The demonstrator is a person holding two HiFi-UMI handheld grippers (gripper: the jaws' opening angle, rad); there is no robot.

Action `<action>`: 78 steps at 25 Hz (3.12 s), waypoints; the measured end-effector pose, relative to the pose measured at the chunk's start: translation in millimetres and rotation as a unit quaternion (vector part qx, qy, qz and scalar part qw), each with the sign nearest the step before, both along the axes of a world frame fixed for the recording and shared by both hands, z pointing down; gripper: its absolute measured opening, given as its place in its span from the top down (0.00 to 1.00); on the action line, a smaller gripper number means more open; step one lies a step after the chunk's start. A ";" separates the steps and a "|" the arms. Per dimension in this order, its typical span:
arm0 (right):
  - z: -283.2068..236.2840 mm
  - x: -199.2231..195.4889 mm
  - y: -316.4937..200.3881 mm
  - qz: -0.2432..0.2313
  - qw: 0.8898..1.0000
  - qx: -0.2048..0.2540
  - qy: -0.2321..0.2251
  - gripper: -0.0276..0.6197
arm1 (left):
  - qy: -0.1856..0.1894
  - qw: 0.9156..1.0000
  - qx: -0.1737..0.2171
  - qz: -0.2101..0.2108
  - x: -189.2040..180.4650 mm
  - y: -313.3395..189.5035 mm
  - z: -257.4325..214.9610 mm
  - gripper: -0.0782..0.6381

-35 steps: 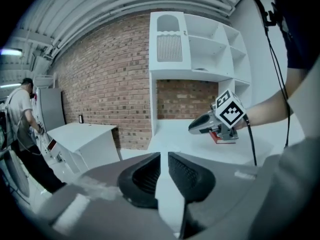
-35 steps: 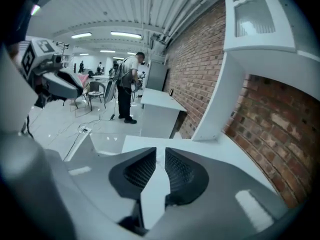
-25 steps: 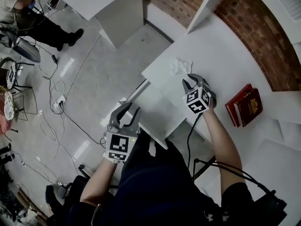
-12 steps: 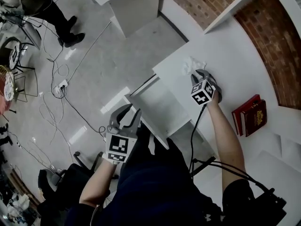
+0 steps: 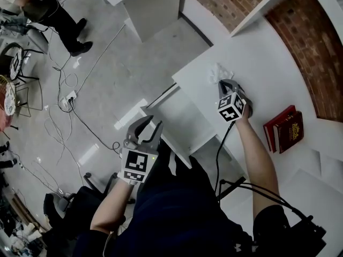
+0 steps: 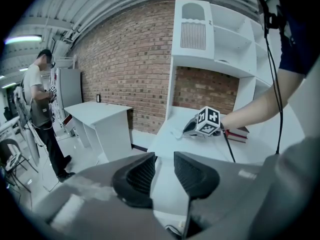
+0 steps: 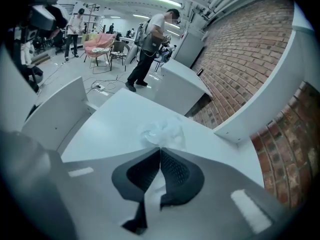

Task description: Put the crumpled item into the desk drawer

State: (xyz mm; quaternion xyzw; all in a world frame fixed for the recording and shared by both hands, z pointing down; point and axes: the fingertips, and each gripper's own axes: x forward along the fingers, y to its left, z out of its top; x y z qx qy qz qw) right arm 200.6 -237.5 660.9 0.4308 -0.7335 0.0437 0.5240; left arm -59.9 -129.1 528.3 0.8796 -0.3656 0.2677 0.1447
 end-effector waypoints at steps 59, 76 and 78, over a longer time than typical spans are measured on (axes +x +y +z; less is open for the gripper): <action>79.5 -183.9 147.1 -0.014 0.995 -0.050 -0.085 0.95 | -0.005 0.996 -0.080 -0.048 -82.5 67.7 55.3 0.72; 167.7 -159.9 122.0 0.077 0.991 -0.097 -0.044 0.95 | -0.016 0.992 -0.116 -0.054 -106.5 58.9 86.3 0.72; 175.4 -157.8 120.1 0.079 0.991 -0.103 -0.038 0.94 | -0.017 0.991 -0.122 -0.052 -105.9 59.9 90.1 0.72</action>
